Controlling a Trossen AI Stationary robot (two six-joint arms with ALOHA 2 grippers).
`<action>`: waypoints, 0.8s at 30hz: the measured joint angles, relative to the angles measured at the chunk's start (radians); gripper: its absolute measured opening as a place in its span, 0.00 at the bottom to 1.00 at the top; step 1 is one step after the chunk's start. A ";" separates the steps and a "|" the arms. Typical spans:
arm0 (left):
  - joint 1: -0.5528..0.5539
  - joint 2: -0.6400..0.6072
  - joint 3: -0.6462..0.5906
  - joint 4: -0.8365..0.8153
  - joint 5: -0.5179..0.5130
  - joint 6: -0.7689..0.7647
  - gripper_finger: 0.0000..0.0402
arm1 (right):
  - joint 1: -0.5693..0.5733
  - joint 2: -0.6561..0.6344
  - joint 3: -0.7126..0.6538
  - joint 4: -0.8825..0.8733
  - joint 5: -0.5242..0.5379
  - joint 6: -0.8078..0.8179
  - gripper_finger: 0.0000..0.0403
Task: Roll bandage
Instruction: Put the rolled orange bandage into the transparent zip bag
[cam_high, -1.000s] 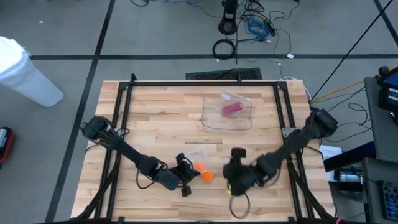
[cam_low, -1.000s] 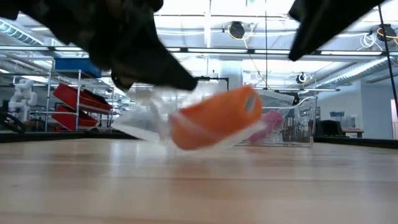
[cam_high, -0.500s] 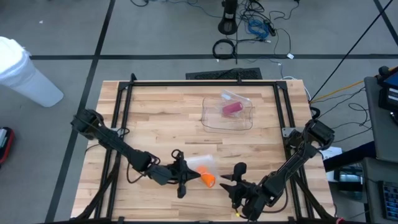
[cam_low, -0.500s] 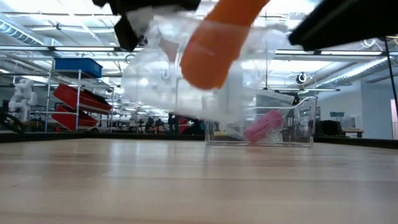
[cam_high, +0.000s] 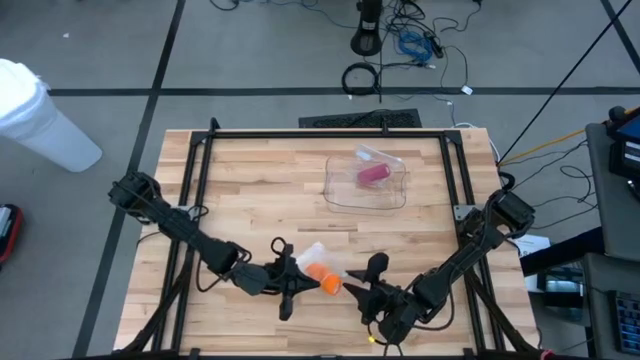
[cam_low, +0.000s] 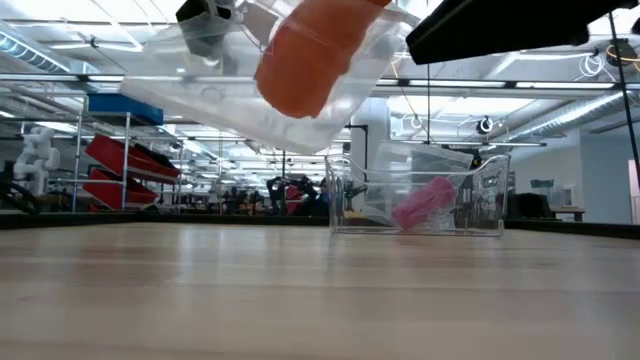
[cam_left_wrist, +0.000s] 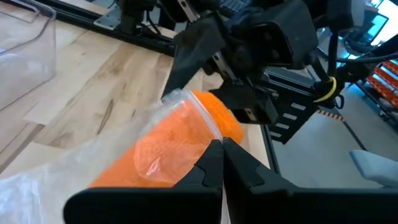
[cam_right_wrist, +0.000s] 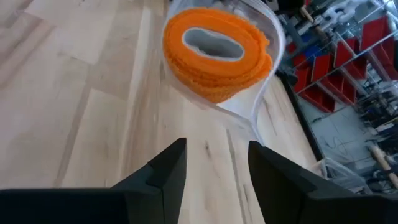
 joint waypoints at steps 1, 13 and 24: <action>-0.003 0.000 0.000 0.000 0.000 0.000 0.00 | 0.002 0.000 0.001 0.001 0.009 -0.012 0.38; -0.001 0.000 0.000 0.004 0.002 -0.007 0.00 | -0.012 -0.001 0.001 0.005 0.013 -0.133 0.38; -0.001 0.000 0.000 -0.049 0.005 -0.007 0.00 | 0.013 -0.002 0.002 0.009 0.103 -0.231 0.38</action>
